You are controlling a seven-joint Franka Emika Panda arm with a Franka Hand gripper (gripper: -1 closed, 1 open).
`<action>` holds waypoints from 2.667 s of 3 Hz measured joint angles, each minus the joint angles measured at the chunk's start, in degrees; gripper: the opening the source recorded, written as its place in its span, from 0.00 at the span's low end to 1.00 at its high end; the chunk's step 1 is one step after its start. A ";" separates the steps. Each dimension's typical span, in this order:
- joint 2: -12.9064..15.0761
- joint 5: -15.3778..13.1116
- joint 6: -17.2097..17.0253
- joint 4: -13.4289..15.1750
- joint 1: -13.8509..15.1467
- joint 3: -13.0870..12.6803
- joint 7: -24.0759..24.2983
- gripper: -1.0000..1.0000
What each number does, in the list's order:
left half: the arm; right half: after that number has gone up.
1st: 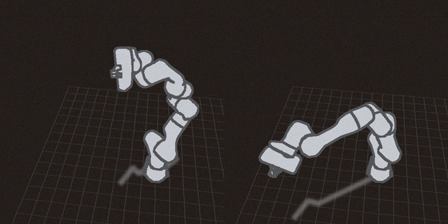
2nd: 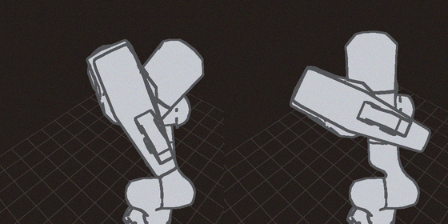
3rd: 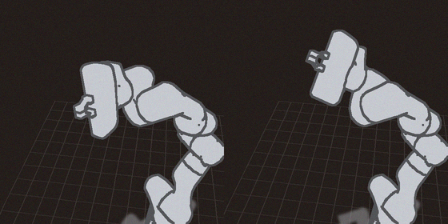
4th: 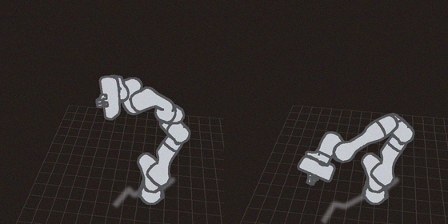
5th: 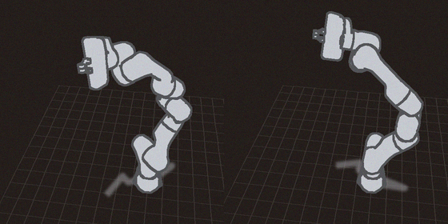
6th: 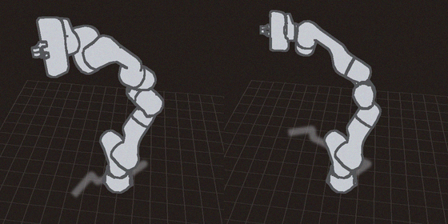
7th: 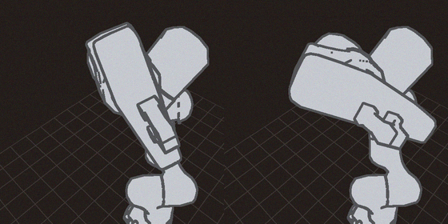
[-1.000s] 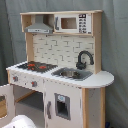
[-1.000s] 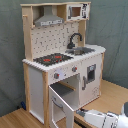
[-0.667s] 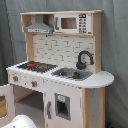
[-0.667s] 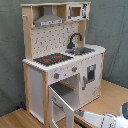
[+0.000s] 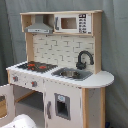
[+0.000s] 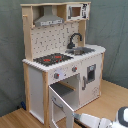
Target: Play with the kitchen
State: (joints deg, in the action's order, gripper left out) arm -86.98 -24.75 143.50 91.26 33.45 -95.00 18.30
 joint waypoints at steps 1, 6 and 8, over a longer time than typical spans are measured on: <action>-0.01 -2.02 -1.62 -1.71 1.31 -1.71 5.87 1.00; 0.16 -4.15 -14.29 -12.27 9.16 -8.84 29.89 1.00; 0.45 -3.92 -21.39 -19.89 14.89 -11.17 33.17 1.00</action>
State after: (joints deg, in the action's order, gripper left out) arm -86.53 -28.67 122.11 71.37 48.33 -106.17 51.47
